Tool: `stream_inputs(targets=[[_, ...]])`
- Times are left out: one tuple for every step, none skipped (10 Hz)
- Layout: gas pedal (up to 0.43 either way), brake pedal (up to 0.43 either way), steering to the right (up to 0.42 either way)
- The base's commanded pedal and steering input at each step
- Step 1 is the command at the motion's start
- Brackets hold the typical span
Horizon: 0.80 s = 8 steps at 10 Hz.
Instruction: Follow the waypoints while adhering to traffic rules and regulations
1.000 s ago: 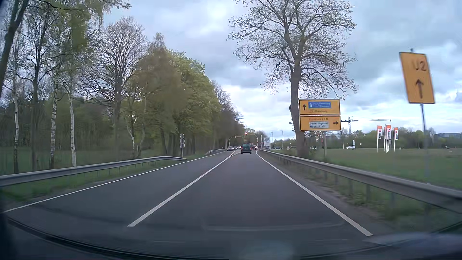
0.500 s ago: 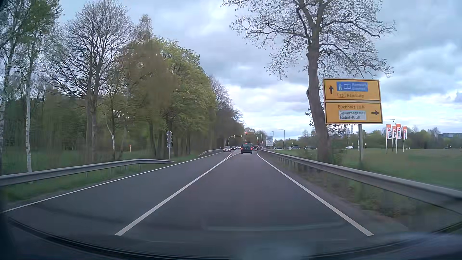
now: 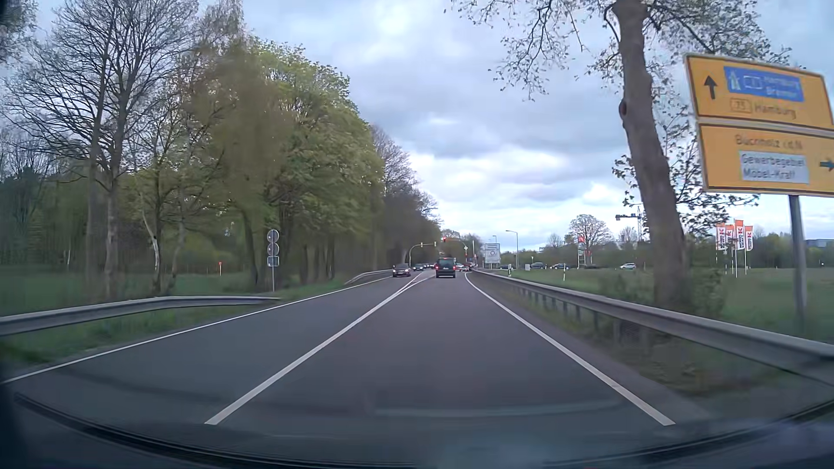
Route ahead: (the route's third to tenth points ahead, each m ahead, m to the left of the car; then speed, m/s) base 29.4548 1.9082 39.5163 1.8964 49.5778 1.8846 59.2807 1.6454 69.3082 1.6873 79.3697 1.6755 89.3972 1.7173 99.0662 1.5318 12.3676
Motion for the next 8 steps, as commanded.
stream_inputs(targets=[[0.039, 0.0, -0.001], [0.039, 0.0, -0.001], [0.039, 0.0, -0.001], [0.039, 0.0, -0.001], [0.039, 0.0, -0.001], [0.039, 0.0, -0.001], [0.039, 0.006, 0.0], [0.039, 0.0, 0.0]])
